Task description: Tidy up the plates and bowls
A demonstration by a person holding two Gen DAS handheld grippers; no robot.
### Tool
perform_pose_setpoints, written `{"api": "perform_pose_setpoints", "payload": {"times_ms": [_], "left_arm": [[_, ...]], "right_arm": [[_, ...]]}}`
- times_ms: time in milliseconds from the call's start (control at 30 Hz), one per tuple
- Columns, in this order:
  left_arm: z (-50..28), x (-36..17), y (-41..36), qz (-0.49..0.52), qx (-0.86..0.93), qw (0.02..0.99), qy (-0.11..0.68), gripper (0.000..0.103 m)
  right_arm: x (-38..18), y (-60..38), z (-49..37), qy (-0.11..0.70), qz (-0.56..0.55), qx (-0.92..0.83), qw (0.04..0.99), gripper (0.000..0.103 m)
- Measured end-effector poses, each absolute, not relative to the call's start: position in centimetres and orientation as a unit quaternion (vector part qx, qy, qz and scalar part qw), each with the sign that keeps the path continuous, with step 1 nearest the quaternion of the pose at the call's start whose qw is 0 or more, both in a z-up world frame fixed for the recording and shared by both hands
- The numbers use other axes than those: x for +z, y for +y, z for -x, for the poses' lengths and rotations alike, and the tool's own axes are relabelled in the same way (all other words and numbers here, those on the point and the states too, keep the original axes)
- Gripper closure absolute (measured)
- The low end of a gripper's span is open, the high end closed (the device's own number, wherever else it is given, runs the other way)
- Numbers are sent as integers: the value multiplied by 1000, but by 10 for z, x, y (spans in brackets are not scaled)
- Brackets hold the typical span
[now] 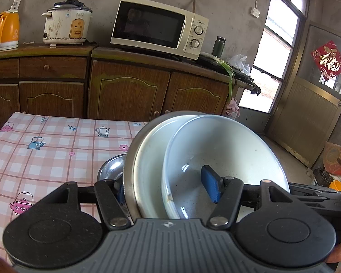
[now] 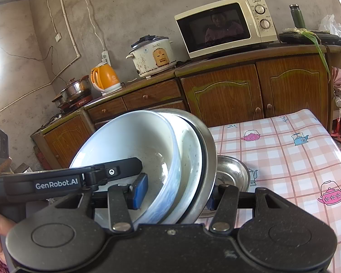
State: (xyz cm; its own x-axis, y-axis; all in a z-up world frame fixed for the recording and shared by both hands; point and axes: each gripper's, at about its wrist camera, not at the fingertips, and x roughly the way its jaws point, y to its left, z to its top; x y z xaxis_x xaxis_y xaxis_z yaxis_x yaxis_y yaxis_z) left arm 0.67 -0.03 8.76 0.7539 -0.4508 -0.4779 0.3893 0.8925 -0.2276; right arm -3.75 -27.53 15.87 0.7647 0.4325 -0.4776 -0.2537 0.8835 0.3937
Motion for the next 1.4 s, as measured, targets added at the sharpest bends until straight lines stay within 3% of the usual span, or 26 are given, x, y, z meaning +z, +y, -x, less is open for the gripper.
{"api": "perform_pose_setpoints", "payload": {"times_ms": [1400], "left_arm": [[-52,85,-8,61,-227,929,287,40]], "right_arm": [[154,-279,-2,301,-152,179,924,42]]}}
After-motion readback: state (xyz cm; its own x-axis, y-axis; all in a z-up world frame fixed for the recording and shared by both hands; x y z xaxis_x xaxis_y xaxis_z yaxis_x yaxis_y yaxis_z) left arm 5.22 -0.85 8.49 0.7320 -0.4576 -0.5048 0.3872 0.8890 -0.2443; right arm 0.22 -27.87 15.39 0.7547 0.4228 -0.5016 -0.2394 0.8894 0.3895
